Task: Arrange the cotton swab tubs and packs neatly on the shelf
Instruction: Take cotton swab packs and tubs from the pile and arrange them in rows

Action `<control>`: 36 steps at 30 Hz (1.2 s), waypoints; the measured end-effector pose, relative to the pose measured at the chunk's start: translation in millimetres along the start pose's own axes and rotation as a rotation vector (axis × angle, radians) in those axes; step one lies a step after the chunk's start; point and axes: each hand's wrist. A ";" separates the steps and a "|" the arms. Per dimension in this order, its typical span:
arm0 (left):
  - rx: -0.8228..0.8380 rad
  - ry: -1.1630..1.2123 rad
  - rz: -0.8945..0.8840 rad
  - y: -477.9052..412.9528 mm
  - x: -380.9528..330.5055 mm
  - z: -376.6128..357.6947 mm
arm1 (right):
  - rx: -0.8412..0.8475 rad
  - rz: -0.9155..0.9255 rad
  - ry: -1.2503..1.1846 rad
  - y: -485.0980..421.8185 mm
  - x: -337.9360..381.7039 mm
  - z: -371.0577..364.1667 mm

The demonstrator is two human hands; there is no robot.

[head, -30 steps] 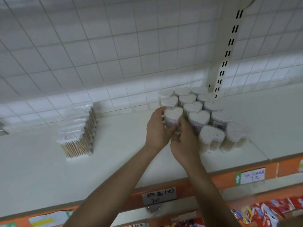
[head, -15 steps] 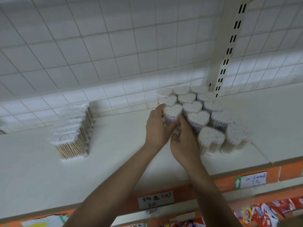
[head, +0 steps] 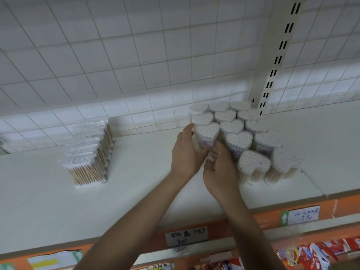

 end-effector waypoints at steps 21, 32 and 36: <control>-0.185 -0.284 -0.118 75.5 84.6 123.2 | 0.286 0.172 0.121 54.6 55.5 -96.8; -0.274 -0.493 0.065 147.9 205.7 256.4 | 0.426 0.317 0.216 132.4 109.7 -249.9; -0.282 -0.550 0.135 167.4 246.6 293.7 | 0.494 0.329 0.222 153.8 126.2 -297.3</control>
Point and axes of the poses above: each hand's wrist, its own y-axis away from the middle knuckle, its own z-axis out of the back of the hand, x = y × z, and after that the axes turned 11 degrees about -y, right-handed
